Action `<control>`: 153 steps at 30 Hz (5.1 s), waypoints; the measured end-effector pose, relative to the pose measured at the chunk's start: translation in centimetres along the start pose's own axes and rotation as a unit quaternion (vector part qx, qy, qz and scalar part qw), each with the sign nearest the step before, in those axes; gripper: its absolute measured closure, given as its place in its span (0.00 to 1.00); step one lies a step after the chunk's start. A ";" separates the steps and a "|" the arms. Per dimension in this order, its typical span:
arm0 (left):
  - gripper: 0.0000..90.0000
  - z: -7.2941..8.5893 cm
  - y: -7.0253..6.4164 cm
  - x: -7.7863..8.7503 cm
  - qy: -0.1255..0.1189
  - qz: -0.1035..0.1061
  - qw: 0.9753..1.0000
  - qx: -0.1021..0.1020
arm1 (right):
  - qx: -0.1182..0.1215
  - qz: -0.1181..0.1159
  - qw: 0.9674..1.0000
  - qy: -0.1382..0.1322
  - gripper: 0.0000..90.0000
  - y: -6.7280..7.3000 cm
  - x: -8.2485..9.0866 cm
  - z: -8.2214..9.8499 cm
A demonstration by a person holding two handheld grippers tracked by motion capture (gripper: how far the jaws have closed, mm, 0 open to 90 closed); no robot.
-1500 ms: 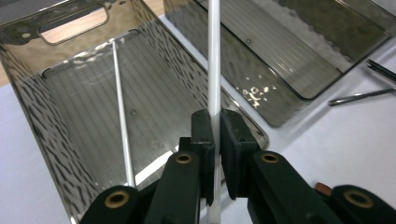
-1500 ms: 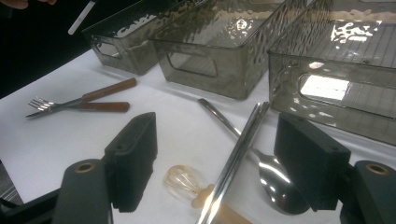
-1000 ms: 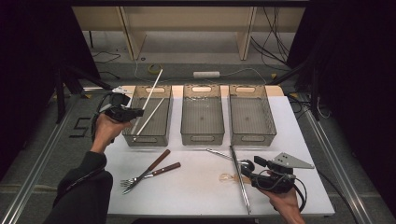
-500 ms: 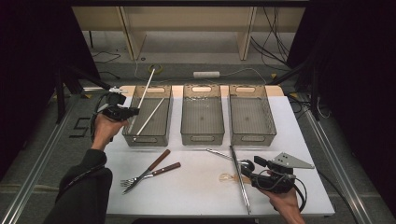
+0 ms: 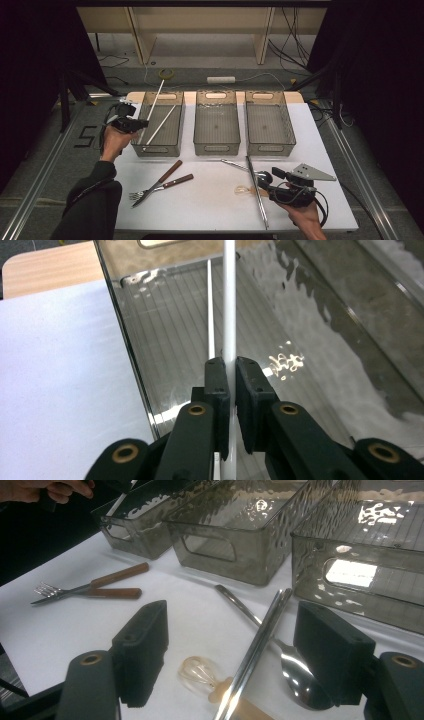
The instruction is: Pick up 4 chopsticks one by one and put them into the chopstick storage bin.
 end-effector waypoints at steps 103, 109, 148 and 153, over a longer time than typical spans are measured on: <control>0.27 10.2 -14.4 7.4 -0.097 0.128 0.986 -0.045 | -0.031 0.044 0.977 0.208 0.74 -1.7 -4.4 3.3; 0.27 10.4 -14.5 7.3 -0.094 0.129 0.986 -0.048 | -0.030 0.048 0.975 0.215 0.75 -1.8 -4.5 3.4; 0.27 10.6 -14.8 7.2 -0.085 0.135 0.986 -0.055 | -0.099 0.051 0.970 0.217 0.94 -2.6 -5.4 3.4; 0.27 10.7 -14.8 7.2 -0.083 0.136 0.986 -0.055 | -0.098 0.058 0.970 0.213 0.95 -2.7 -5.3 3.3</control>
Point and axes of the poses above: each handheld gripper's, and its own axes: x roughly backward along the jaws, z roughly out of its underside, y roughly to its left, the point moved 7 cm from there along -x, roughly forward along the jaws
